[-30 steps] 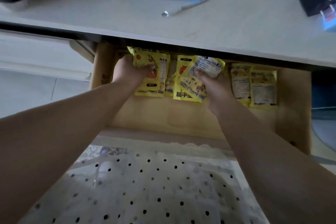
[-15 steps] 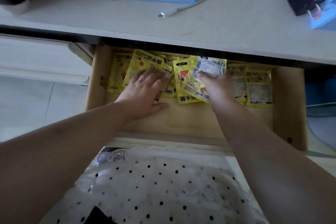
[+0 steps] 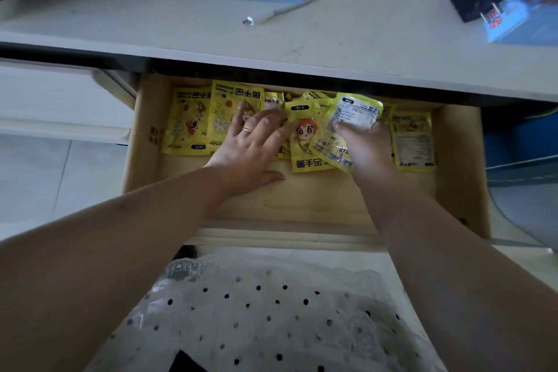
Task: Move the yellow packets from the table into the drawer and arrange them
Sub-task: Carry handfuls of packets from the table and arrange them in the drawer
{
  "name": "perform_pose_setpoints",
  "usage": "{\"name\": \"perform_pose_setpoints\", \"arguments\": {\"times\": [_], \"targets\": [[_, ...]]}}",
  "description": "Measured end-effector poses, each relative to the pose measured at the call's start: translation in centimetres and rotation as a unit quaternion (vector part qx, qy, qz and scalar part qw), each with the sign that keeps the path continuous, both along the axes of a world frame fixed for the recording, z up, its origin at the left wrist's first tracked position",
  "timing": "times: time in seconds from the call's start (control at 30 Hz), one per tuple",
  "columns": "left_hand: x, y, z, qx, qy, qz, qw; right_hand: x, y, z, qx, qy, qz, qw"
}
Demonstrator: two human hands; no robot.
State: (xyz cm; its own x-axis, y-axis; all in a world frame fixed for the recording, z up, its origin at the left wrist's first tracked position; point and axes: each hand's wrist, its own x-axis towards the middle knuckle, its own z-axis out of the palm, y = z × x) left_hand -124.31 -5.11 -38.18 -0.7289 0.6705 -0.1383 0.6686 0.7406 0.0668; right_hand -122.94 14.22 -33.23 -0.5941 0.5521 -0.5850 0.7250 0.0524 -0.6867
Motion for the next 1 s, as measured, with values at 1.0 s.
{"name": "perform_pose_setpoints", "arguments": {"times": [1.0], "targets": [[0.3,6.0,-1.2,0.061,0.042,-0.088,0.993,0.2,7.1,-1.7,0.271,-0.04,0.124,0.954]]}}
